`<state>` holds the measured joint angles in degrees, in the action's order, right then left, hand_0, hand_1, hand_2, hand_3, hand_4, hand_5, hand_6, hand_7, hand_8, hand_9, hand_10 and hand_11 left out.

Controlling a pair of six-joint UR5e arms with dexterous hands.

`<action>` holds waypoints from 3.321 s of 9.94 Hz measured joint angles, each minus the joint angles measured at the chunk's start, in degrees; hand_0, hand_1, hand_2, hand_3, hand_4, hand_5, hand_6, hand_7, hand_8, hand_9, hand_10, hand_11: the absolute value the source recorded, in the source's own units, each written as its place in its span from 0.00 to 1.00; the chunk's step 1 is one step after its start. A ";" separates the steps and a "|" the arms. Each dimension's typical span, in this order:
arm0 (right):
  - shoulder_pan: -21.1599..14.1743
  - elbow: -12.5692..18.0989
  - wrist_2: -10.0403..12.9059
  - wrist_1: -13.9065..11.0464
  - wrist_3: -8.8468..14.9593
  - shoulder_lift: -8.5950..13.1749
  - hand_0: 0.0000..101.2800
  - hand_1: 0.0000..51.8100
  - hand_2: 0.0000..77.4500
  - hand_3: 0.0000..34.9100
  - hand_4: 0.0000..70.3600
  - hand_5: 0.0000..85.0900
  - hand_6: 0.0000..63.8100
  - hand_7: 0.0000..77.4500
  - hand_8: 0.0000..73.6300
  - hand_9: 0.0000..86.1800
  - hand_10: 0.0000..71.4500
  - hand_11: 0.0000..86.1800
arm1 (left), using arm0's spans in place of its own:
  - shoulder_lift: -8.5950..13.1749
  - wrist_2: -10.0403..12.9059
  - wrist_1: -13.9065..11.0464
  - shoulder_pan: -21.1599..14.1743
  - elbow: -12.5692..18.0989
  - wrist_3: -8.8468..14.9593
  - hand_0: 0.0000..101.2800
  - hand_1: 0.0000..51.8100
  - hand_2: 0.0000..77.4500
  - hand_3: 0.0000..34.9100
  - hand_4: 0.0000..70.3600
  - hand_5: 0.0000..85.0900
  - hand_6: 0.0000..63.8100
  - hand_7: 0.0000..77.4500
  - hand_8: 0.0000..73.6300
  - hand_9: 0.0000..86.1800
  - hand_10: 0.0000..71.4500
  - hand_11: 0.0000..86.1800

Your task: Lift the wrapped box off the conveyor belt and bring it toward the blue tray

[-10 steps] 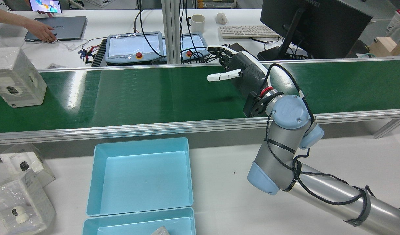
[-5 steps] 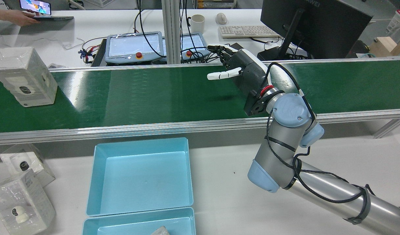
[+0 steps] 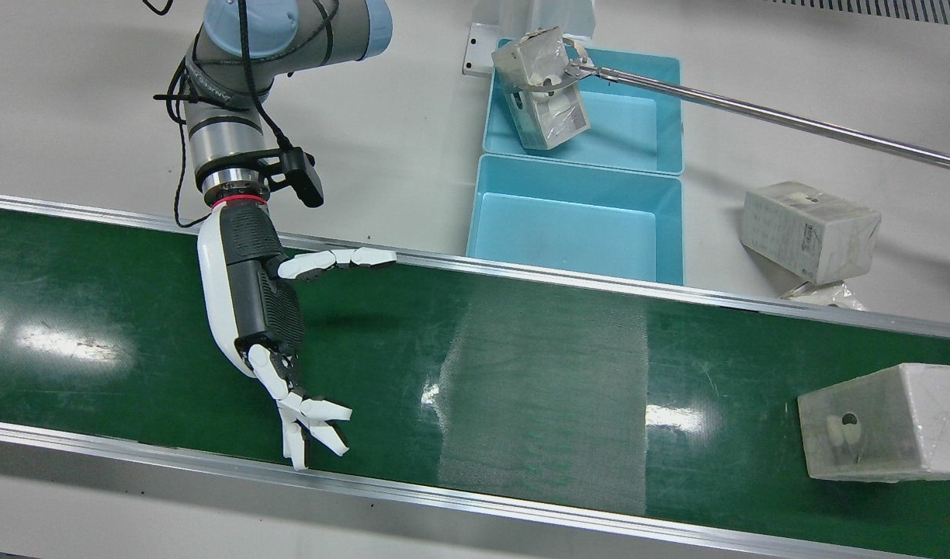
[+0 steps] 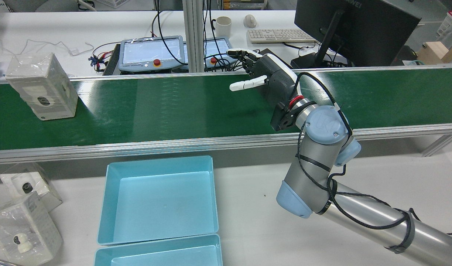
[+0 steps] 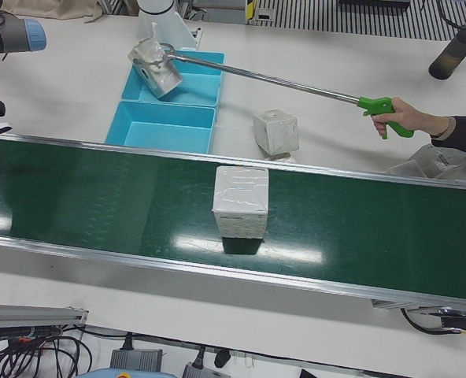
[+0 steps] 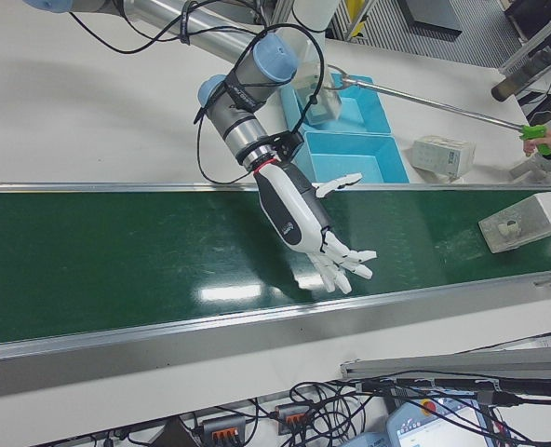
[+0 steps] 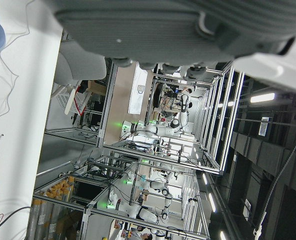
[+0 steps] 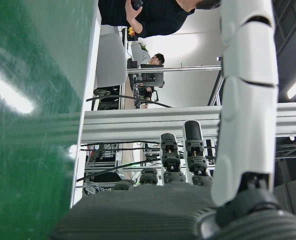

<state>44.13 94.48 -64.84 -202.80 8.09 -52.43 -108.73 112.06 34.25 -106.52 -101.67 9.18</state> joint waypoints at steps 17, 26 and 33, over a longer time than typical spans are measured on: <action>1.53 -2.12 -0.38 4.60 -0.09 -1.00 0.48 0.31 0.15 0.00 0.18 0.31 0.10 0.08 0.02 0.04 0.00 0.01 | 0.00 0.00 0.00 0.00 0.00 0.00 0.00 0.00 0.01 0.00 0.00 0.01 0.01 0.00 0.01 0.01 0.01 0.01; 2.21 -2.49 -0.38 4.60 -0.18 -1.05 0.48 0.31 0.15 0.00 0.18 0.31 0.09 0.09 0.02 0.04 0.00 0.01 | 0.00 0.00 0.00 0.00 0.00 0.00 0.00 0.00 0.01 0.00 0.00 0.01 0.01 0.01 0.01 0.00 0.01 0.01; 1.49 -3.25 -0.29 4.66 -0.16 -1.09 0.48 0.31 0.15 0.00 0.16 0.31 0.09 0.09 0.02 0.04 0.00 0.01 | 0.00 0.00 0.00 0.00 0.00 0.00 0.00 0.00 0.01 0.00 0.00 0.01 0.01 0.01 0.01 0.00 0.01 0.01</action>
<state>45.62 91.23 -65.13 -198.14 7.93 -53.52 -108.73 112.06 34.25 -106.52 -101.67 9.18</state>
